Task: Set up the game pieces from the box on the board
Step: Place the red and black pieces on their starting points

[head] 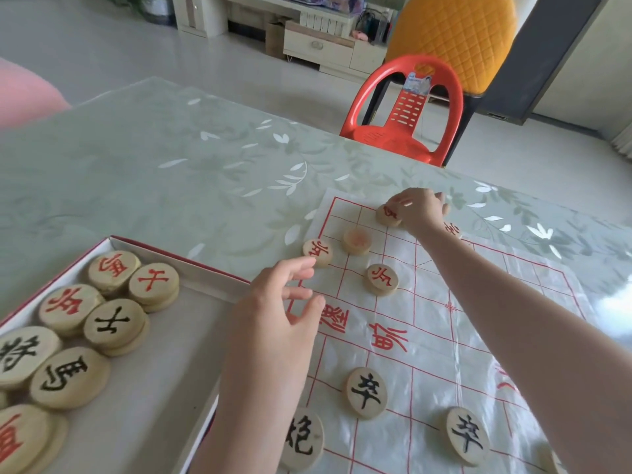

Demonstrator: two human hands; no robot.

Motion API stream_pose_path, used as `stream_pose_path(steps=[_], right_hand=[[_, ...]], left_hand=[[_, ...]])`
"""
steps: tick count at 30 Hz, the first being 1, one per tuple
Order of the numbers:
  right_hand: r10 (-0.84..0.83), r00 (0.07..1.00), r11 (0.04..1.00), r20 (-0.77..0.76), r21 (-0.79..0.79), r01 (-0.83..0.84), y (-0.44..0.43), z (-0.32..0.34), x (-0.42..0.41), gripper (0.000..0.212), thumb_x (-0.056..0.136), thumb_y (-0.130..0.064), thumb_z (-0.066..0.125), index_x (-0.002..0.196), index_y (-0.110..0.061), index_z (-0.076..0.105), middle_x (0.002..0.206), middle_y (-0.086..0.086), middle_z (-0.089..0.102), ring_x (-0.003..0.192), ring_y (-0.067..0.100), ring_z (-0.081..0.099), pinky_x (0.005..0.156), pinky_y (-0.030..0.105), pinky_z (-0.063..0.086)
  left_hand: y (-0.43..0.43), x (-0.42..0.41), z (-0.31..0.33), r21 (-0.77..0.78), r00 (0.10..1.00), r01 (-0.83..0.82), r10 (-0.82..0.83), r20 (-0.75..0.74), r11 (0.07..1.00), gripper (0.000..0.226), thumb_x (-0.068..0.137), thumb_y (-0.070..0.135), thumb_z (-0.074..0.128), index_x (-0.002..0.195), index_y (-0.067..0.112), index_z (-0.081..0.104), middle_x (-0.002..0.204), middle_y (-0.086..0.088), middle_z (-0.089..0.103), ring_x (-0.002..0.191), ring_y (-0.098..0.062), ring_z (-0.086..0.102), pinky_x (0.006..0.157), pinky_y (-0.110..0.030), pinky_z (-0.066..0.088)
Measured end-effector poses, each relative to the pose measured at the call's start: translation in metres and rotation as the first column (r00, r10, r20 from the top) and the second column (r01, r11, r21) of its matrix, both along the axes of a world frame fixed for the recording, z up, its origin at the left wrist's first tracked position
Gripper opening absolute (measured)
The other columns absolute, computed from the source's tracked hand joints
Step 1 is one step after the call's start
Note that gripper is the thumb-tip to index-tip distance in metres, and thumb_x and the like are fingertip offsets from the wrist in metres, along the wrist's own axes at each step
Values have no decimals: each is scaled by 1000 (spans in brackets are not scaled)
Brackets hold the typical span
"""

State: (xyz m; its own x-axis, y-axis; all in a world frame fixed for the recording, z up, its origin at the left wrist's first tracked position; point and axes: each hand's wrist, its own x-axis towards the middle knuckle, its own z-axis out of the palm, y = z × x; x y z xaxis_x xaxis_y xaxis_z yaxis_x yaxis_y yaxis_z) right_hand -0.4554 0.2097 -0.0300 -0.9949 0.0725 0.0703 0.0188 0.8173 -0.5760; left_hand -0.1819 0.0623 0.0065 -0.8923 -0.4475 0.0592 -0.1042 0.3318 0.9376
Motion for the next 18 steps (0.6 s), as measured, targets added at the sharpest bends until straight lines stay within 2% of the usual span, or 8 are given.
stream_pose_path(steps=[3,6,9,11,13,15,18], right_hand=[[16,997,999,-71,40,-13,0,2,6,13,87,-27,57,92,-25,69,106,7,66,114,29,34,80,33,18],[58,984,996,-169,-55,-68,-13,14,34,18,88,-28,54,97,-25,69,111,-1,65,114,27,35,85,33,20],[219,957,943,-188,-210,-257,-36,24,80,16,88,-25,56,95,-26,70,101,-9,66,106,19,51,94,34,36],[352,923,861,-154,-333,-384,-52,30,119,16,89,-16,57,93,-23,71,94,-14,67,93,7,59,90,24,44],[445,889,800,-109,-397,-449,-63,32,152,17,88,-13,58,89,-24,71,89,-18,68,85,-1,61,81,12,44],[508,859,761,-60,-437,-480,-73,30,177,16,88,-13,59,90,-23,72,90,-16,70,86,-4,62,78,7,43],[557,830,755,-21,-404,-517,-81,26,200,19,89,-14,56,92,-23,72,95,-18,69,91,-8,58,74,-1,35]], left_hand=[[-7,2,3,-11,1000,-23,23,-2,1000,31,81,13,65,101,36,61,101,21,64,85,6,59,68,-6,43],[-20,4,3,-82,995,-95,95,-2,992,30,81,11,65,104,30,63,100,17,64,85,4,60,67,-4,41],[-40,9,-2,-218,981,-193,195,-11,957,33,80,7,63,106,27,63,104,12,65,96,-5,60,80,-19,44],[-55,12,-7,-330,967,-246,256,-13,911,34,79,5,64,110,22,64,107,6,66,104,-15,59,90,-27,42],[-68,15,-12,-432,950,-286,311,-14,855,36,77,4,66,110,17,64,109,-2,67,107,-25,57,94,-36,42],[-80,16,-18,-497,938,-299,347,4,815,38,74,3,68,110,15,64,112,-6,66,110,-30,54,96,-41,40],[-96,19,-29,-561,918,-289,390,66,776,44,72,4,70,115,14,61,121,-10,60,118,-35,47,100,-44,34]])
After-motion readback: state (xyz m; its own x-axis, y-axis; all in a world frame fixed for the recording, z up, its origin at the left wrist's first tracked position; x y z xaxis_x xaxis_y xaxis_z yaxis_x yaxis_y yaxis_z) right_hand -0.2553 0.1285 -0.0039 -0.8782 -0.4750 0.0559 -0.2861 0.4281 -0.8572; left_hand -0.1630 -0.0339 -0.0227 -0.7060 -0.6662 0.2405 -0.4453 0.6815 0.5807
